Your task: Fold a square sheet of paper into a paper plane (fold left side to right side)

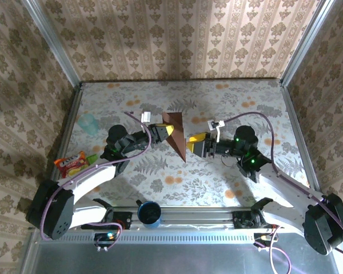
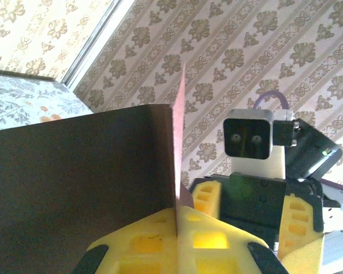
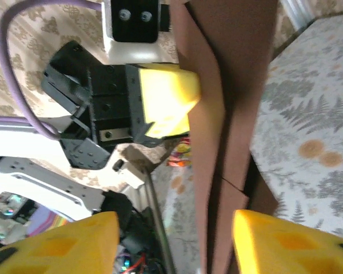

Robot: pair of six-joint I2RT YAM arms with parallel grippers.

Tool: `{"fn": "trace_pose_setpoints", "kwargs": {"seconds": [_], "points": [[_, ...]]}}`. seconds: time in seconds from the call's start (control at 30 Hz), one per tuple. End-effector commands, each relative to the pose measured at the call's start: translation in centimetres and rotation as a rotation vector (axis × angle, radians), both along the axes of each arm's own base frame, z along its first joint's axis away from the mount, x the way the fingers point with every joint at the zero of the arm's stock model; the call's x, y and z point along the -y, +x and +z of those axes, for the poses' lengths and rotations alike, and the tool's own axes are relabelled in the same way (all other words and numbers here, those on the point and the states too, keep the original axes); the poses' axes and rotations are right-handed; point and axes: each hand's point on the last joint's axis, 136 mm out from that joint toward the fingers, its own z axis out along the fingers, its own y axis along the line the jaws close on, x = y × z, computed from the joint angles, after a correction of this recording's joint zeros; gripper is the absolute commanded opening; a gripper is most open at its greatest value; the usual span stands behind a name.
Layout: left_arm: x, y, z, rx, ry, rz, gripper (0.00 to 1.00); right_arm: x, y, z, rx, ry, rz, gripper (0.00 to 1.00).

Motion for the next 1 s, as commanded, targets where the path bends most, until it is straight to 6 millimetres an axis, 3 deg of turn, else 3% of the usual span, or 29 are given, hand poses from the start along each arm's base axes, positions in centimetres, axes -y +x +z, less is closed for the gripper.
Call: {"fn": "trace_pose_setpoints", "kwargs": {"seconds": [0.0, 0.17, 0.37, 0.57, 0.77, 0.9, 0.97], "points": [[0.2, -0.6, 2.9, 0.082, -0.057, -0.015, 0.03, 0.6, 0.5, -1.4, -0.048, -0.012, -0.053, 0.69], [0.7, -0.9, 3.4, 0.094, -0.062, -0.035, 0.02, -0.1, 0.0, -1.5, -0.083, 0.023, 0.007, 0.83], [1.6, -1.2, 3.6, 0.094, -0.067, -0.062, 0.01, -1.6, -0.3, -0.5, -0.061, 0.048, 0.072, 0.84], [2.1, -1.2, 3.6, 0.083, -0.074, -0.073, 0.01, -1.8, -0.1, 1.6, -0.013, 0.091, 0.085, 0.69], [2.2, -1.0, 3.2, 0.063, -0.065, -0.069, 0.00, -1.5, 0.1, 2.1, 0.022, 0.072, 0.060, 0.50], [2.2, -0.8, 2.6, 0.051, -0.051, -0.061, 0.02, -1.3, 0.3, 2.3, 0.028, 0.074, 0.049, 0.31], [2.2, -0.7, 2.7, 0.053, -0.052, -0.059, 0.08, -1.3, 0.3, 2.3, 0.027, 0.071, 0.046, 0.20]]}}
